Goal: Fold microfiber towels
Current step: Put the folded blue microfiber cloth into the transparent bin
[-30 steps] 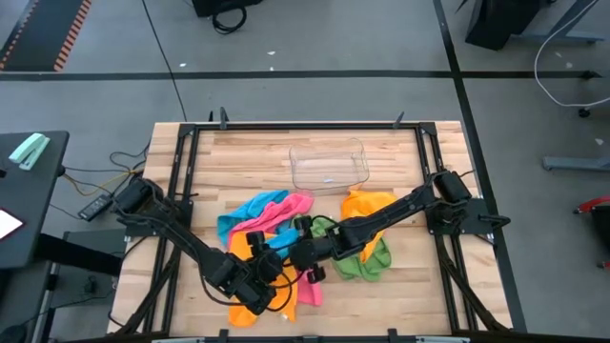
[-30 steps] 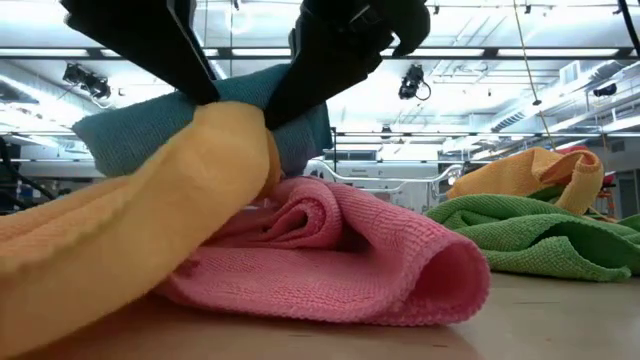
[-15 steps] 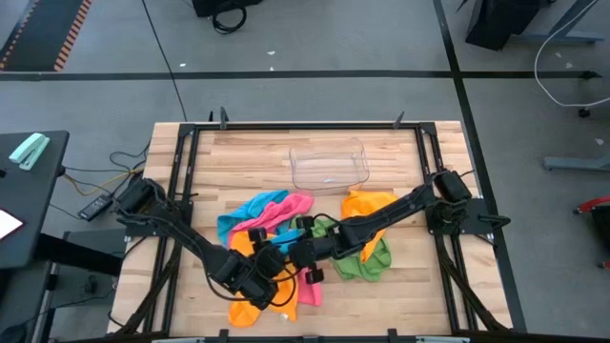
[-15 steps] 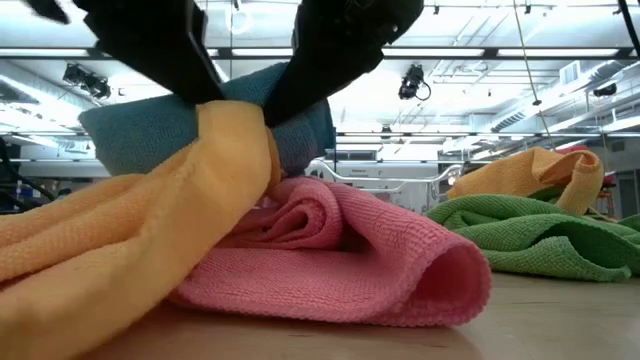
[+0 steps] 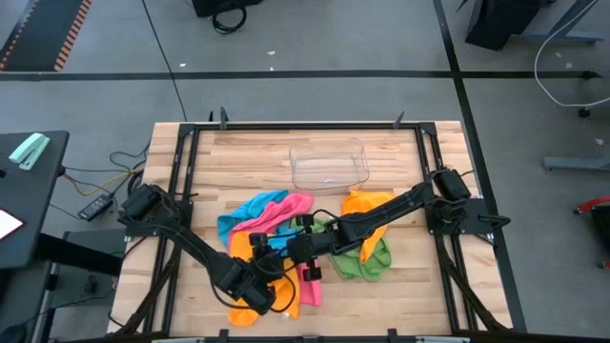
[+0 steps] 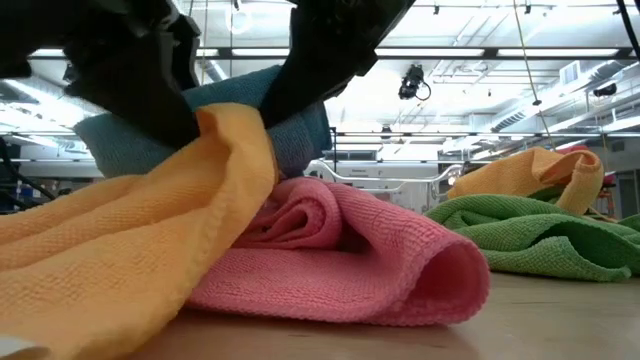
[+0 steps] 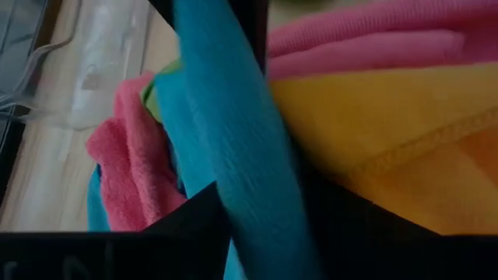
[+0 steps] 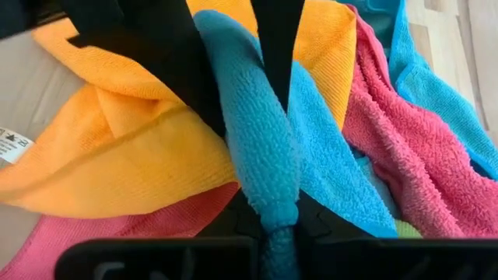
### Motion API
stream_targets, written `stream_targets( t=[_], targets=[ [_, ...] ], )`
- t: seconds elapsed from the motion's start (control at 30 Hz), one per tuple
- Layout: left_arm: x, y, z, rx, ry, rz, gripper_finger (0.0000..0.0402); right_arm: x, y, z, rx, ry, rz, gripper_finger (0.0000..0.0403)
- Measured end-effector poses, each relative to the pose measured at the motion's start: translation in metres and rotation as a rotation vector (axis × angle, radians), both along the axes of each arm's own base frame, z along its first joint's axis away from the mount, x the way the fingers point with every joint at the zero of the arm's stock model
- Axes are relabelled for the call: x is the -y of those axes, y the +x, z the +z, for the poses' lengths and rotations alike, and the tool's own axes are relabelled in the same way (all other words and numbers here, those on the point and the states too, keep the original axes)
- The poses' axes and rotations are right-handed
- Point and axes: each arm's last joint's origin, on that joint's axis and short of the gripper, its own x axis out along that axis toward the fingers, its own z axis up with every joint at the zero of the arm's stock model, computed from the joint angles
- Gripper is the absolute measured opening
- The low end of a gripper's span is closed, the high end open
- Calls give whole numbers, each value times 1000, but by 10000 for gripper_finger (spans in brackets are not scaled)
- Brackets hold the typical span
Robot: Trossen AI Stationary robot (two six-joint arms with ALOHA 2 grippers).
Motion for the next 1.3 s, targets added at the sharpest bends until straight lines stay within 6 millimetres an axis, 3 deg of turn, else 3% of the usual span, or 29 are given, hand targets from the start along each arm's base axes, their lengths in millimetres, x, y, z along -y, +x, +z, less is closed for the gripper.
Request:
stream_targets(
  t=[0.23,0.4,0.8,1.03,1.17,1.3],
  targets=[
    [-11,1,-3,-38,13,58,228,0,0,0,4,4,2,26],
    [-18,7,-9,-70,15,77,227,0,1,1,10,9,5,26],
    [-22,8,-10,-128,55,29,151,-1,1,2,17,14,14,26],
    [-23,8,-10,-139,66,18,63,-1,1,2,17,4,33,29],
    [-24,6,-7,-165,73,0,24,-3,0,1,6,-22,63,55],
    [-26,2,2,-174,49,-8,29,-5,-7,7,-24,-45,92,110]
  ],
)
